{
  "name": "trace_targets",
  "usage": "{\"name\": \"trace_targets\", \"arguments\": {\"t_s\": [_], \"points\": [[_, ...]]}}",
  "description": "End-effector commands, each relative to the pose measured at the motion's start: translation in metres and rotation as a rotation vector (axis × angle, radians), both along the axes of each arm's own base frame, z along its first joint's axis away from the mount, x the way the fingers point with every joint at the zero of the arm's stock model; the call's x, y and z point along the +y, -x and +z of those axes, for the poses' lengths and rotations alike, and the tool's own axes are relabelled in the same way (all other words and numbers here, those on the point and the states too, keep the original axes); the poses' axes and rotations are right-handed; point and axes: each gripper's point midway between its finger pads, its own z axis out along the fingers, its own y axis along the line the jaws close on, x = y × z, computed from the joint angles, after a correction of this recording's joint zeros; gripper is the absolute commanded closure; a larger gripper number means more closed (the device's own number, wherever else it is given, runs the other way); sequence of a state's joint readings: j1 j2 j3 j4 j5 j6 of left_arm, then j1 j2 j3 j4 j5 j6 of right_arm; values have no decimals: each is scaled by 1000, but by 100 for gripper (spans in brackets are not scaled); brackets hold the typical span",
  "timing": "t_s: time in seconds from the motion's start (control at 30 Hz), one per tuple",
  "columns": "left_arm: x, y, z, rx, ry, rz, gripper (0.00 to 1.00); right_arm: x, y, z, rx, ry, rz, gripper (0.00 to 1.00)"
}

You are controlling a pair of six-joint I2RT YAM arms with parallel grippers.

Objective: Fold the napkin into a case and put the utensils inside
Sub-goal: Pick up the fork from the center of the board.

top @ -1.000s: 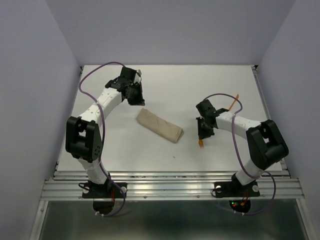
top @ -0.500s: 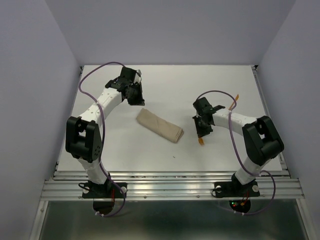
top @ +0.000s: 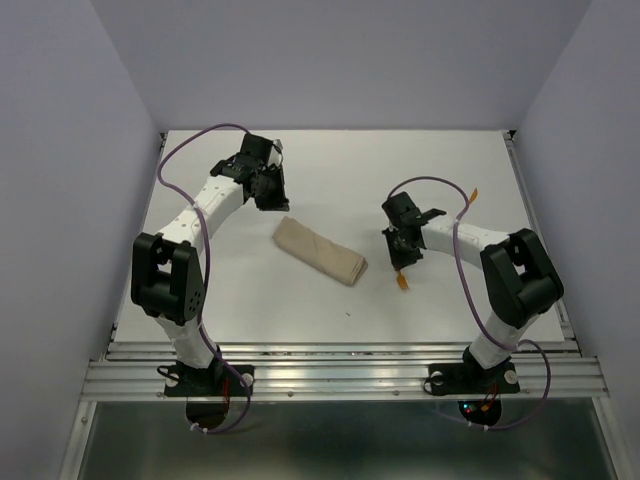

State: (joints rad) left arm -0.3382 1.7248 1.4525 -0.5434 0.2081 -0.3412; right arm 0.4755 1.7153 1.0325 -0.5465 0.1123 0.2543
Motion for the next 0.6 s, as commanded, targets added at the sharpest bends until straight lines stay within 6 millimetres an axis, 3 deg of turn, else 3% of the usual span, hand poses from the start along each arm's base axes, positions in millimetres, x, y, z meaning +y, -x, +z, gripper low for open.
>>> {"name": "trace_targets", "arguments": {"t_s": [0.0, 0.13, 0.23, 0.4, 0.57], "points": [[5, 1, 17, -40, 2, 3, 97, -6, -4, -17, -18, 39, 4, 95], [7, 1, 18, -43, -1, 5, 97, -3, -5, -8, -43, 38, 41, 99], [8, 0, 18, -42, -2, 12, 97, -7, -11, 13, -116, 46, 75, 99], [15, -5, 9, -18, 26, 39, 97, 14, -15, 55, -251, -63, 235, 99], [17, -4, -12, 41, 29, 38, 97, 31, -15, 77, -242, -26, 358, 99]]}}
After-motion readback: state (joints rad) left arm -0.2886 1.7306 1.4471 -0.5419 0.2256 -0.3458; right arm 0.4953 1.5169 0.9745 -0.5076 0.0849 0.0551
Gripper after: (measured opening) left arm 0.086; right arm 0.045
